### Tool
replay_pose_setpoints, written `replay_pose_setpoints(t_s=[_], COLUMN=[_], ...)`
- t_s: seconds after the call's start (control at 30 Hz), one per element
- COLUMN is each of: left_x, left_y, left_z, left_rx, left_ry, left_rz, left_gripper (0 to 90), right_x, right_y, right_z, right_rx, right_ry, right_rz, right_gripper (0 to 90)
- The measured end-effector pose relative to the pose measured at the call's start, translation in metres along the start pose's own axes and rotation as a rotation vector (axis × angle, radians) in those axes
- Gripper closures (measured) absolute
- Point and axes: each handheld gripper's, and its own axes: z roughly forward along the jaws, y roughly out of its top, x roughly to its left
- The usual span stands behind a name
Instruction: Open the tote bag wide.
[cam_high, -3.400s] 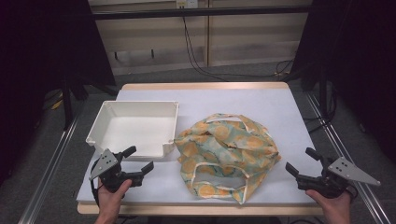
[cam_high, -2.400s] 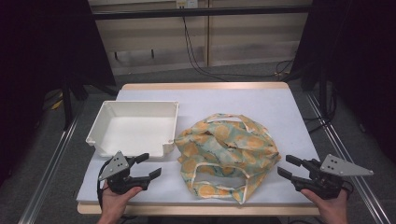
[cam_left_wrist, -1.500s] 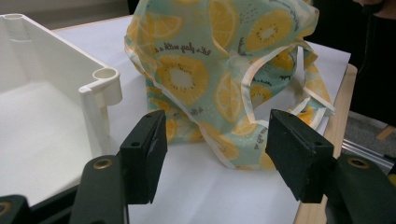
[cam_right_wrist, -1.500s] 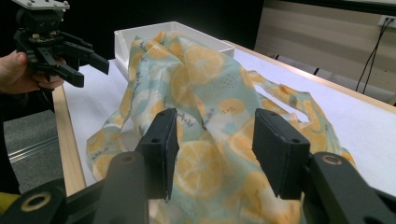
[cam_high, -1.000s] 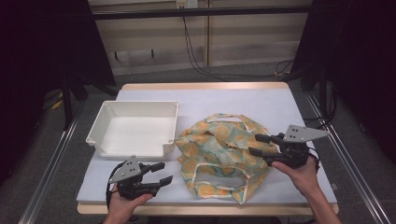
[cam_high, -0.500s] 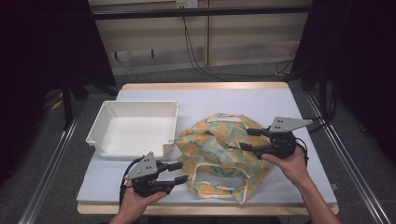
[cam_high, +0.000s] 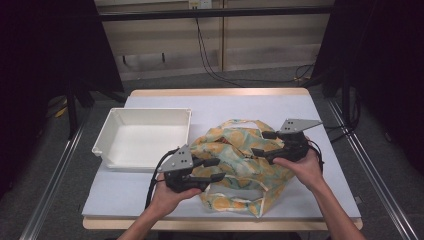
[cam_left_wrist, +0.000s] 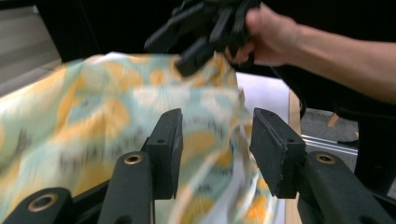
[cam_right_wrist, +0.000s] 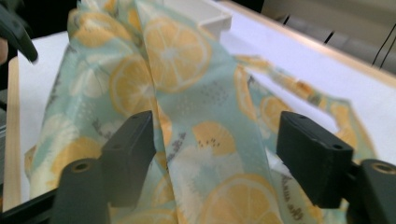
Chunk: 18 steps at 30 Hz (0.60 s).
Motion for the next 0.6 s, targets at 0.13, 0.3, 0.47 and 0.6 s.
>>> replay_pose_setpoints(t_s=[0.13,0.3,0.47,0.6], left_x=[0.004,0.012,0.024,0.027], left_y=[0.007,0.015,0.011,-0.001], left_z=[0.016,0.032,0.053,0.067], left_rx=[-0.003,-0.008,0.018,0.077], left_ry=[0.005,-0.002,-0.035,-0.053], left_rz=[0.0,0.004,0.0,0.005], left_gripper=[51.8,47.5,38.6,34.1], right_x=[-0.003,-0.005,-0.007,-0.01], right_y=[-0.006,-0.014,-0.017,-0.02], right_z=[0.009,0.017,0.022,0.021], right_rx=[0.028,0.054,0.065,0.065], right_ry=[0.012,0.031,0.044,0.062], right_rz=[0.013,0.023,0.034,0.057], right_gripper=[26.7,43.7,61.3,76.4])
